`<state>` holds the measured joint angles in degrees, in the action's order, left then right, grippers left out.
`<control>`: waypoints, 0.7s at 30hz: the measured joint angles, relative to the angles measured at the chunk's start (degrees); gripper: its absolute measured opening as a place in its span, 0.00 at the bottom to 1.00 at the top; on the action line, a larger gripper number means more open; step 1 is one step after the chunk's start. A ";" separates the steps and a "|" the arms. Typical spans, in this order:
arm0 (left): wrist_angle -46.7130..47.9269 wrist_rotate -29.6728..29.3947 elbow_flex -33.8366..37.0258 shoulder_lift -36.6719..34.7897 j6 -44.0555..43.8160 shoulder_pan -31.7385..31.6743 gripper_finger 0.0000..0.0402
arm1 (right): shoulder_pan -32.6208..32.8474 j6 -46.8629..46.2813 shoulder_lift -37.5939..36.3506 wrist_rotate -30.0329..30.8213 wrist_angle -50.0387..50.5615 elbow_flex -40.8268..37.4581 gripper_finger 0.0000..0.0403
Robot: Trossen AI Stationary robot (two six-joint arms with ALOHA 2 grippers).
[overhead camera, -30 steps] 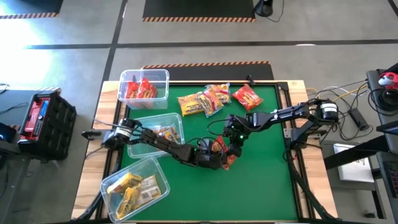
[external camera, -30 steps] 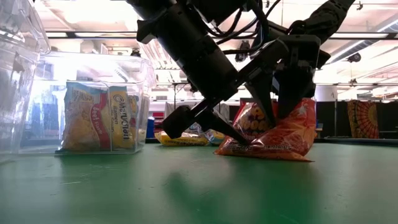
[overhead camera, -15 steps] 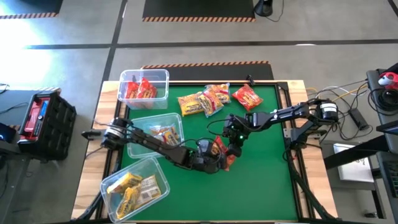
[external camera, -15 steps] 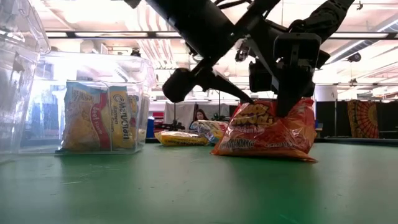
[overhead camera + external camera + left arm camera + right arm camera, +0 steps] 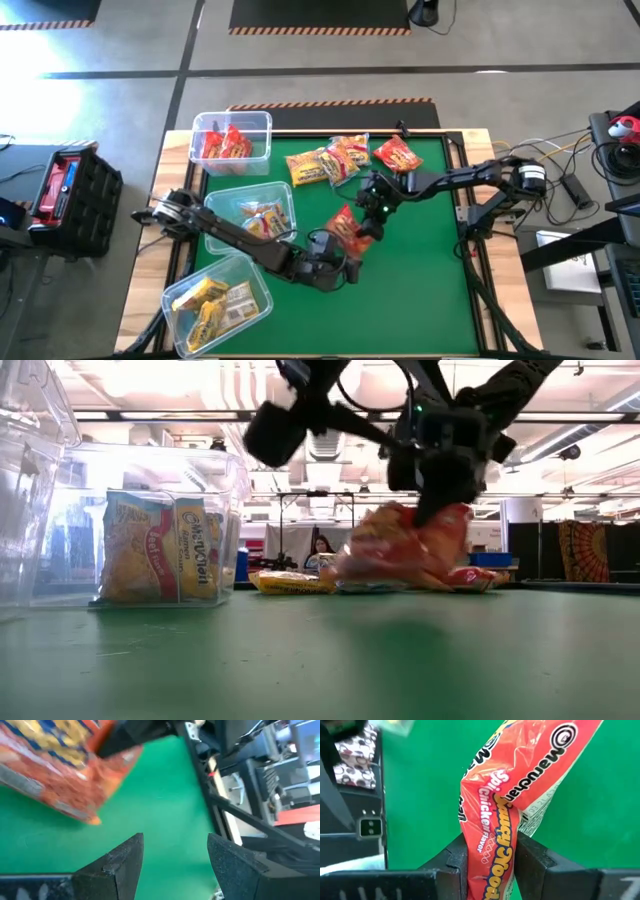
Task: Sort Maruchan noodles
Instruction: Put the bottom orange noodle pack into the top transparent bin
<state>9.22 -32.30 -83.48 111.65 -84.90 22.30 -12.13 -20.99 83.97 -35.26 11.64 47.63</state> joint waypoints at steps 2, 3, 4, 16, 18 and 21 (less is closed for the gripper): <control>0.20 -1.65 0.00 -1.12 0.02 0.52 0.51 | -1.00 1.22 -0.12 0.02 0.25 1.81 0.26; 0.22 -2.96 0.00 -1.79 0.08 0.68 0.51 | -1.56 1.68 -0.12 0.11 0.27 2.84 0.26; 0.31 -4.34 0.00 -2.64 0.41 0.92 0.51 | -2.11 2.27 -0.14 0.45 0.48 4.06 0.26; 3.33 -22.32 -0.07 -14.06 19.29 1.30 0.51 | -7.40 18.95 -0.19 14.51 14.58 23.66 0.26; 6.55 -24.94 -0.07 -15.80 22.38 1.07 0.51 | -7.42 21.79 -0.19 14.49 15.97 26.57 0.26; 13.17 -28.26 -0.07 -18.41 23.36 0.95 0.51 | -7.40 25.39 -0.19 14.32 18.59 30.72 0.26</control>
<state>22.38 -60.56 -83.55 93.24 -61.54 23.24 -19.53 4.40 83.79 -20.93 30.23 78.35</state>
